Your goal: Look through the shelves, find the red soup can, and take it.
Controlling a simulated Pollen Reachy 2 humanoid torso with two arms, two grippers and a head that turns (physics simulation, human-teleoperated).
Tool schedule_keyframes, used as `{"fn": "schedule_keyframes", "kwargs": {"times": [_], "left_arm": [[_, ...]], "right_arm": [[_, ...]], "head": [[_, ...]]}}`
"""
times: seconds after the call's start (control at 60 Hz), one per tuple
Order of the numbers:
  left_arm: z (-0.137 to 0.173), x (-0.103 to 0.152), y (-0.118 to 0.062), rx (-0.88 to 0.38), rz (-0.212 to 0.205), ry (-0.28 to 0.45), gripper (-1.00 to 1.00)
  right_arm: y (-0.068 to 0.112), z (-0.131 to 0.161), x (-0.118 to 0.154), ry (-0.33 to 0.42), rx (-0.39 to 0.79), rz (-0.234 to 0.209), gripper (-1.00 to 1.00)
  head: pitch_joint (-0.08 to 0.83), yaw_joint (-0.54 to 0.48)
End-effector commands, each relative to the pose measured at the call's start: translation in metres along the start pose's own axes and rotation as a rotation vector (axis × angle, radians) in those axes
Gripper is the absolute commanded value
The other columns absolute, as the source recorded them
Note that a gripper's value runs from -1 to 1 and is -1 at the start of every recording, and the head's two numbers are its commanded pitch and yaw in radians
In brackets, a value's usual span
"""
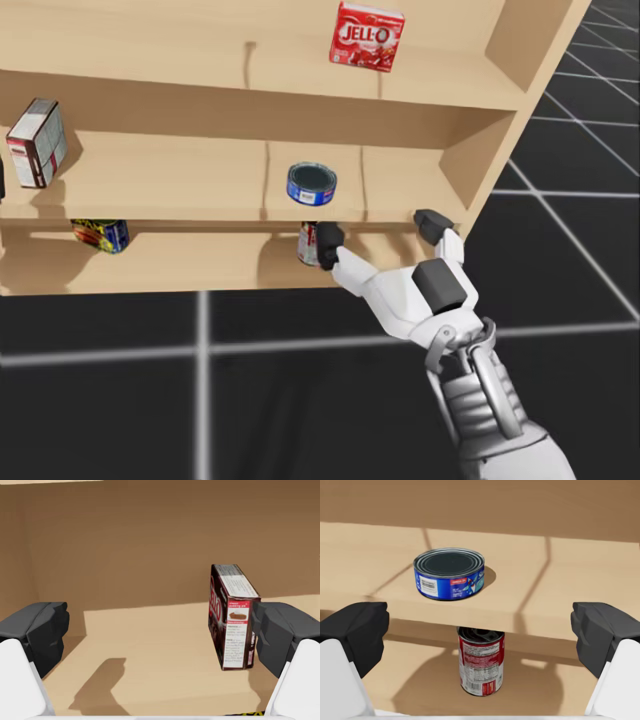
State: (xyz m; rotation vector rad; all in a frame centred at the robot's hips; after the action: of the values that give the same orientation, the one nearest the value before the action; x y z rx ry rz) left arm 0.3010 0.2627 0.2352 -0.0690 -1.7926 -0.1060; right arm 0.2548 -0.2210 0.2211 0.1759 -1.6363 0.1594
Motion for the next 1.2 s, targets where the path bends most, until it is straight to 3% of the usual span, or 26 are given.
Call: {"fn": "schedule_keyframes", "kwargs": {"times": [0.017,0.117,0.233,0.283,0.417,0.567,0.783,1.133,1.15,1.167,1.183,1.2], "left_arm": [[0.002,0.002,0.001,-0.004,0.007,-0.009,-1.0],[0.002,0.003,0.001,-0.004,0.009,-0.012,-1.0],[0.002,0.003,0.001,-0.005,0.008,-0.014,-1.0],[0.003,0.003,0.001,-0.005,0.007,-0.016,-1.0],[0.003,0.004,0.001,-0.006,0.009,-0.017,-1.0],[0.003,0.004,0.001,-0.016,0.021,-0.011,-1.0],[0.004,0.004,0.0,-0.018,0.022,-0.014,-1.0],[0.005,0.005,-0.001,-0.022,0.022,-0.016,-1.0],[0.005,0.005,-0.002,-0.022,0.022,-0.016,-1.0],[0.005,0.005,-0.002,-0.023,0.022,-0.016,-1.0],[0.005,0.005,-0.002,-0.023,0.022,-0.016,-1.0],[0.005,0.005,-0.002,-0.023,0.022,-0.016,-1.0]], "right_arm": [[0.019,0.013,-0.021,0.04,0.039,-0.072,-1.0],[0.021,0.006,-0.039,0.071,0.049,-0.079,-1.0],[0.021,-0.015,-0.059,0.121,0.044,-0.146,-1.0],[0.019,-0.026,-0.065,0.119,0.037,-0.149,-1.0],[0.016,-0.05,-0.079,0.129,0.011,-0.131,-1.0],[0.02,-0.077,-0.093,0.185,0.009,-0.147,-1.0],[0.03,-0.117,-0.101,0.193,0.004,-0.101,-1.0],[0.031,-0.14,-0.117,0.258,-0.012,-0.088,-1.0],[0.031,-0.139,-0.118,0.262,-0.024,-0.084,-0.7],[0.031,-0.139,-0.119,0.265,-0.02,-0.092,0.01],[0.031,-0.138,-0.119,0.274,-0.02,-0.095,0.92],[0.031,-0.138,-0.12,0.284,-0.021,-0.102,1.0]], "head": [[0.584,-0.25],[0.586,-0.25],[0.589,-0.24],[0.592,-0.24],[0.593,-0.24],[0.597,-0.24],[0.597,-0.24],[0.6,-0.24],[0.6,-0.24],[0.6,-0.24],[0.6,-0.24],[0.6,-0.24]]}}
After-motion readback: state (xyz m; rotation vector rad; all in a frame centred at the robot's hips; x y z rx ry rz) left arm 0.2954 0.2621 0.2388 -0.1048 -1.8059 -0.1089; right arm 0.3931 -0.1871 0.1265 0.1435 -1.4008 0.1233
